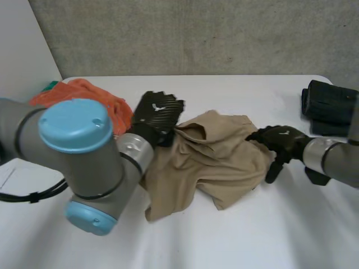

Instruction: Fold the laundry.

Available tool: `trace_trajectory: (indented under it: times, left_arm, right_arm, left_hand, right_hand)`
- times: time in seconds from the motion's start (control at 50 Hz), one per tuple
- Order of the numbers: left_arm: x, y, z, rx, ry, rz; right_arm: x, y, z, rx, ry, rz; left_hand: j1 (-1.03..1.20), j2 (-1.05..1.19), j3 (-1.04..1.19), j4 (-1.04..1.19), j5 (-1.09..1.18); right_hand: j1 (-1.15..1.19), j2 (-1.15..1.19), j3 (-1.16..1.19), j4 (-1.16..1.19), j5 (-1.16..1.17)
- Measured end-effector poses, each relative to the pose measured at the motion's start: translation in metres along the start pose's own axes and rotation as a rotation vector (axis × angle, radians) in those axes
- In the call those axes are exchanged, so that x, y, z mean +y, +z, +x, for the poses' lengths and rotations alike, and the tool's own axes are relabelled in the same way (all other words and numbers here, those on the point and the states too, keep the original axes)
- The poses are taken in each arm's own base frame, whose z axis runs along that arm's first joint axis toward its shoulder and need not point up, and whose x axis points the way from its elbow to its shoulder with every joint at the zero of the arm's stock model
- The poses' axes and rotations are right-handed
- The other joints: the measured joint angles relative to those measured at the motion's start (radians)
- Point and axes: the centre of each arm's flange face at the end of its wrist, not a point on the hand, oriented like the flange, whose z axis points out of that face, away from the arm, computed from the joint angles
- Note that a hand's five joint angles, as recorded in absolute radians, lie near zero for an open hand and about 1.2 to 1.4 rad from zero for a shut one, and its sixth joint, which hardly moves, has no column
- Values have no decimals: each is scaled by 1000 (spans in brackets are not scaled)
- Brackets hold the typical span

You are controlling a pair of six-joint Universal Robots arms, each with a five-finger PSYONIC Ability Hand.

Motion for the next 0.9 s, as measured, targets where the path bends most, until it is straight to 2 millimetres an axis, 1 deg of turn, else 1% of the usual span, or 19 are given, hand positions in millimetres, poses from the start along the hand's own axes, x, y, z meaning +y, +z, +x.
trace_trajectory:
  times: [0.08, 0.1, 0.12, 0.14, 0.16, 0.18, 0.2, 0.28, 0.3, 0.36, 0.4, 0.44, 0.52, 0.56, 0.62, 0.7, 0.76, 0.84, 0.9]
  left_arm:
    - [14, 1, -14, -31, -69, -43]
    - [17, 1, -17, -39, -83, -51]
    - [18, 2, -18, -43, -89, -54]
    - [24, 4, -25, -62, -113, -69]
    - [27, 5, -30, -75, -124, -77]
    - [29, 6, -34, -86, -133, -83]
    - [32, 8, -39, -99, -142, -89]
    - [33, 8, -51, -128, -165, -99]
    - [31, 7, -53, -133, -172, -99]
    - [16, -1, -61, -144, -205, -87]
    - [1, -10, -65, -147, -241, -69]
    - [-9, -15, -67, -148, -264, -52]
    - [-38, -32, -72, -151, -336, 14]
    - [-47, -37, -74, -152, -359, 39]
    - [-54, -41, -76, -155, -382, 61]
    - [-46, -36, -75, -155, -390, 41]
    - [-28, -23, -73, -158, -388, -2]
    - [2, 8, -73, -166, -385, -46]
    - [20, 31, -76, -180, -385, -57]
  right_arm:
    - [-3, 8, -16, -27, 13, 35]
    - [-4, 12, -21, -31, 16, 47]
    - [-4, 13, -22, -31, 16, 51]
    - [-5, 17, -26, -26, 15, 68]
    - [-6, 19, -27, -17, 13, 75]
    - [-7, 21, -27, -6, 9, 82]
    - [-9, 22, -27, 11, 5, 90]
    - [-21, 19, -20, 88, -23, 120]
    - [-23, 18, -19, 100, -28, 126]
    - [-47, 0, -10, 177, -91, 177]
    - [-66, -18, -8, 216, -157, 213]
    - [-76, -29, -7, 234, -200, 232]
    - [-107, -64, -11, 283, -358, 294]
    - [-117, -75, -13, 300, -417, 317]
    - [-126, -80, -13, 313, -484, 341]
    - [-125, -68, -14, 300, -521, 340]
    - [-112, -34, -18, 256, -536, 311]
    - [-92, 7, -21, 229, -546, 291]
    - [-82, 31, -24, 241, -557, 308]
  left_hand:
    - [0, 0, 0, 0, 0]
    - [0, 0, 0, 0, 0]
    - [0, 0, 0, 0, 0]
    - [0, 0, 0, 0, 0]
    - [0, 0, 0, 0, 0]
    - [0, 0, 0, 0, 0]
    - [0, 0, 0, 0, 0]
    - [0, 0, 0, 0, 0]
    - [0, 0, 0, 0, 0]
    - [0, 0, 0, 0, 0]
    - [0, 0, 0, 0, 0]
    - [0, 0, 0, 0, 0]
    - [0, 0, 3, 0, 0]
    - [0, 0, 4, 0, 0]
    - [0, 1, 4, 0, 11]
    - [0, 1, 4, 0, 12]
    - [0, 1, 4, 0, 12]
    - [0, 1, 4, 0, 12]
    - [-5, -13, -8, -16, 8]
  right_hand:
    - [29, 35, 38, 37, 35]
    - [220, 230, 232, 210, 210]
    - [302, 314, 313, 310, 288]
    - [566, 578, 566, 560, 546]
    - [738, 781, 763, 759, 730]
    - [818, 890, 875, 871, 831]
    - [858, 949, 939, 938, 886]
    - [859, 962, 971, 977, 899]
    - [859, 962, 971, 977, 899]
    - [863, 962, 971, 977, 899]
    - [864, 962, 971, 977, 899]
    - [865, 962, 971, 977, 899]
    - [865, 962, 972, 977, 899]
    - [865, 962, 973, 977, 899]
    - [865, 962, 973, 977, 899]
    - [865, 962, 973, 977, 911]
    - [865, 962, 973, 977, 911]
    - [860, 950, 958, 967, 909]
    - [549, 599, 614, 615, 572]
